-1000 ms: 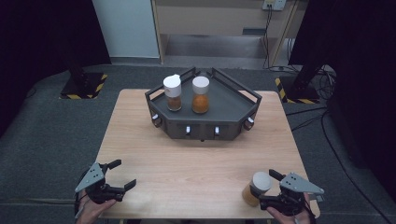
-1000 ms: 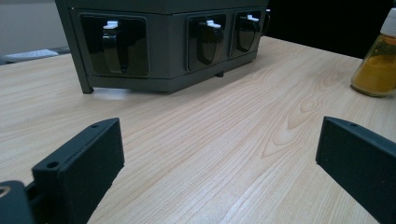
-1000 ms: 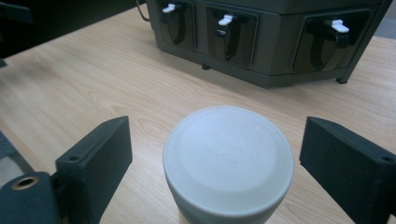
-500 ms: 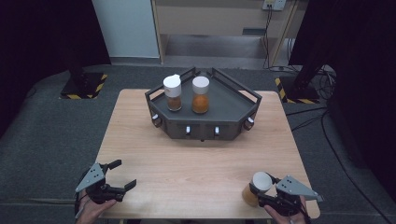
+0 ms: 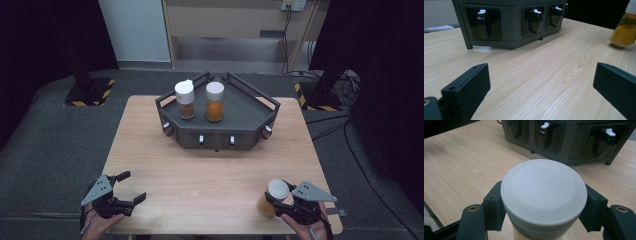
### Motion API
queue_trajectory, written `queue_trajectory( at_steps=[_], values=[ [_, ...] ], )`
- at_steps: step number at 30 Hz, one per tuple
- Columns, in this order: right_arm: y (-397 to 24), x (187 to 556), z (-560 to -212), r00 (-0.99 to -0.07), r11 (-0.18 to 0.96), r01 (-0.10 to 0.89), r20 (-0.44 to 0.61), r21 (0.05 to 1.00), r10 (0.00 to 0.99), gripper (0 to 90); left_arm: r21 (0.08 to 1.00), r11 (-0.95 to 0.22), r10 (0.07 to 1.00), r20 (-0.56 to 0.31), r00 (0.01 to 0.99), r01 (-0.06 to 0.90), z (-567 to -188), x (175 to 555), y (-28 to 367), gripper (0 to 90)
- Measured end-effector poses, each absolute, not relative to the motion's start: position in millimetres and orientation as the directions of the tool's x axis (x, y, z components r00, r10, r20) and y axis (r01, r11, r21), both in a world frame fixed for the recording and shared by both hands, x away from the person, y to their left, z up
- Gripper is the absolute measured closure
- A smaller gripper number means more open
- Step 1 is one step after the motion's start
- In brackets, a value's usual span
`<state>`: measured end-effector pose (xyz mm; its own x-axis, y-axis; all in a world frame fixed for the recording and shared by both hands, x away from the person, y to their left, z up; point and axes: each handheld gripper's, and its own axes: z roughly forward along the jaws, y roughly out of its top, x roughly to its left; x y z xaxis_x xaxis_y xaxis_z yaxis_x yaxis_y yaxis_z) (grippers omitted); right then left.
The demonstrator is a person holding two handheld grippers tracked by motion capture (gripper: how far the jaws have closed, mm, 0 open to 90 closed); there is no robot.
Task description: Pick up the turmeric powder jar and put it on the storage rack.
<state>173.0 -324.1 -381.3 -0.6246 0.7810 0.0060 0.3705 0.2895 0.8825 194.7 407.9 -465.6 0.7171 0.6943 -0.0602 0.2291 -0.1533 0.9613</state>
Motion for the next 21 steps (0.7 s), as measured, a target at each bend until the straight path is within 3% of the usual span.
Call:
queue_trajectory(
  at_steps=[21],
  values=[
    [-307.9, 228.9, -330.0, -0.682, 0.326, 0.350, 0.000, 0.878, 0.732, 33.4, 0.960, -0.152, 0.695, -0.066, 0.716, 0.236, -465.7, 195.4, 408.1, 0.0]
  ],
)
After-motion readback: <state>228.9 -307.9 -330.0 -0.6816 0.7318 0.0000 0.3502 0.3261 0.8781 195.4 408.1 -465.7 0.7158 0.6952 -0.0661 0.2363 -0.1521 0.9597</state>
